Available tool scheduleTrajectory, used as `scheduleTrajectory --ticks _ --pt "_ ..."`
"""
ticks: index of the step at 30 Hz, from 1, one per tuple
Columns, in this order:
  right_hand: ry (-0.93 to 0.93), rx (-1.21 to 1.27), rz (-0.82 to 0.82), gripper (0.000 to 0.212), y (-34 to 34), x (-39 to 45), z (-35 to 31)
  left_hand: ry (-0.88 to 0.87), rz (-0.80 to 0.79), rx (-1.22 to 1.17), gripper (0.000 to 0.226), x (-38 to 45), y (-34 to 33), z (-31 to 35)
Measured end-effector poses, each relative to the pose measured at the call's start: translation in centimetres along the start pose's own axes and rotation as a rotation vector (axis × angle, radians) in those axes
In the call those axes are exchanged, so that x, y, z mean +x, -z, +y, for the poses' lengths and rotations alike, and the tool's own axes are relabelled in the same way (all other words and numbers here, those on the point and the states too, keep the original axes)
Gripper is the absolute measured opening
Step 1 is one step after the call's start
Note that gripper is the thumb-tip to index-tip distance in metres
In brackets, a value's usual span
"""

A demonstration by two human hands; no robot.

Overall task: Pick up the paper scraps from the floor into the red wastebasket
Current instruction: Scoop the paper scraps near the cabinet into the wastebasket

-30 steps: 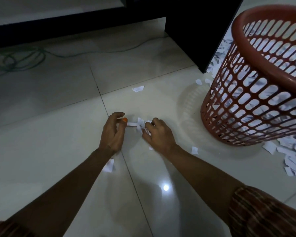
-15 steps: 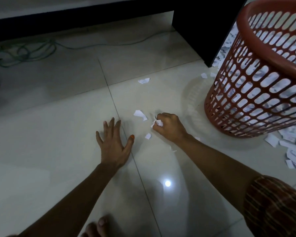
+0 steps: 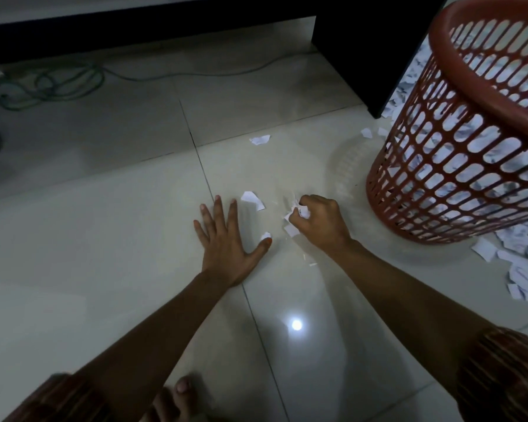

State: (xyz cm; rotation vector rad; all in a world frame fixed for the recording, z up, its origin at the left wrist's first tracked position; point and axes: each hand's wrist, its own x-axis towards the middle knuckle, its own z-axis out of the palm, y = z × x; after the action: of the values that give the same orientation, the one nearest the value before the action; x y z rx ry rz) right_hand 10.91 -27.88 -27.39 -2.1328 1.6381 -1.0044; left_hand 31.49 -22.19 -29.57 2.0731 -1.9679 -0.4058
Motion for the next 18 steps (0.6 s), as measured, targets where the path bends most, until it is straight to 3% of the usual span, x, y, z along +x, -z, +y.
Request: scheduleTrajectory --ticks 7,12,15,18 --pt "-0.022 -0.010 0.085 0.023 2.9 -1.8 2.1 -0.267 -0.096 -0.077 0.111 4.1 -1.0 3.8" --pt "-0.019 0.021 0.075 0.025 4.8 -2.6 3.5 -0.467 -0.138 -0.217 0.110 2.7 -2.4 8.3" --pt "0.009 0.022 0.086 0.025 5.6 -2.4 3.5 -0.502 -0.130 -0.273 0.106 1.6 -2.4 9.6" --pt "0.004 0.010 0.099 0.025 6.1 -2.5 3.9 -0.472 -0.018 -0.280 0.097 1.4 -2.0 9.3"
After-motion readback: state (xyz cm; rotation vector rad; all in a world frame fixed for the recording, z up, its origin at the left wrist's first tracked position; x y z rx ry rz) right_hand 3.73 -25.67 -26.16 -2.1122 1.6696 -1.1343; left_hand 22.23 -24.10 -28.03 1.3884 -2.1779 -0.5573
